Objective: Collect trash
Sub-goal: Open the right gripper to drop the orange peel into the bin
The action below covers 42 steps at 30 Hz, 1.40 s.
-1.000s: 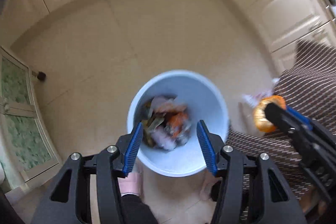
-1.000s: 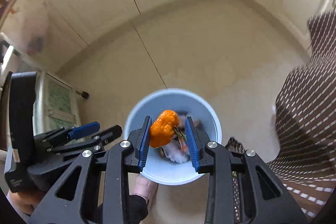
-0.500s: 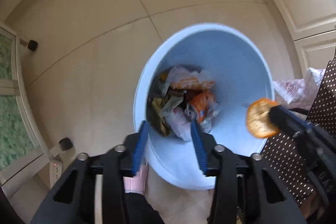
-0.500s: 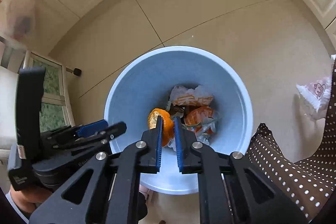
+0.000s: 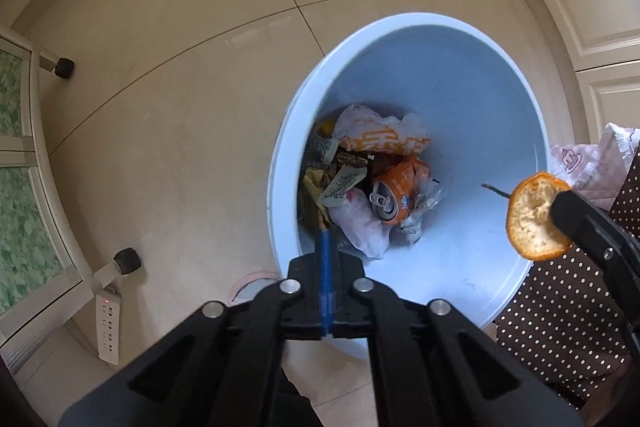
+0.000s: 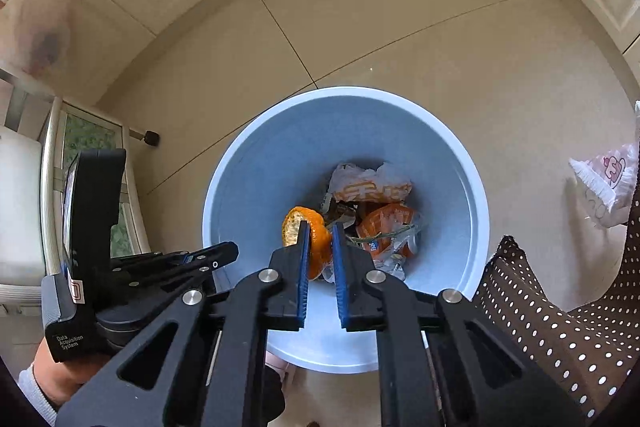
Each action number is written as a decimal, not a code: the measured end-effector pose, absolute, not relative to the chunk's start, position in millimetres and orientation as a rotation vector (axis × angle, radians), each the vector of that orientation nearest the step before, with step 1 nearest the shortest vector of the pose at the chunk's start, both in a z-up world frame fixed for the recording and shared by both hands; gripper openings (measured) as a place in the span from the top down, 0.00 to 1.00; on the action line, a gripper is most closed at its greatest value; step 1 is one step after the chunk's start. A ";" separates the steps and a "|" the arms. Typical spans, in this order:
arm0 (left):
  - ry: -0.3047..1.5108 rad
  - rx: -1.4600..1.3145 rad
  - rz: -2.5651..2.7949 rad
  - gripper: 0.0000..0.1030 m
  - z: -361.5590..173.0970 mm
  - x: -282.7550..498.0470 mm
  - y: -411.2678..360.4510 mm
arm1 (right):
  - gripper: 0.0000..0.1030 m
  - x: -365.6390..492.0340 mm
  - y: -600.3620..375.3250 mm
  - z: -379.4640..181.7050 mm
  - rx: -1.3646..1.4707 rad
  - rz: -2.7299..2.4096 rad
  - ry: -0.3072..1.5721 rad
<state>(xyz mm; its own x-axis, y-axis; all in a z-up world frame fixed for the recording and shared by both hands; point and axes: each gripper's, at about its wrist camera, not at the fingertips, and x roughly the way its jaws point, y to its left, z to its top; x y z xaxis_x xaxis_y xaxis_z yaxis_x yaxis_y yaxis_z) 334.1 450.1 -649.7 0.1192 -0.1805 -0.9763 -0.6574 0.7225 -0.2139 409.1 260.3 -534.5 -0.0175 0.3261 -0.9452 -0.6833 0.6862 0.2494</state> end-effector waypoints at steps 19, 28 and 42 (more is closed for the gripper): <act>1.417 -0.804 0.387 1.00 -648.1 327.7 451.3 | 0.87 407.5 250.2 -524.7 -0.286 0.819 1.336; 1.407 -0.800 0.374 1.00 -648.1 326.2 450.6 | 0.71 403.8 235.1 -528.5 -0.281 0.813 1.353; 1.379 -0.627 0.378 0.50 -610.2 323.0 443.4 | 0.54 388.1 213.9 -496.9 -0.274 0.813 1.319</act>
<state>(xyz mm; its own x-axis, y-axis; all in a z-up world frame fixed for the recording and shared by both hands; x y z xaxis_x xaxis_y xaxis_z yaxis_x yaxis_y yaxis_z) 323.0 443.4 -610.2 0.1696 -0.1092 -0.9794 -0.5930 0.7825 -0.1899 388.1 213.9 -496.9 0.0277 0.3700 -0.9286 -0.6632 0.7019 0.2598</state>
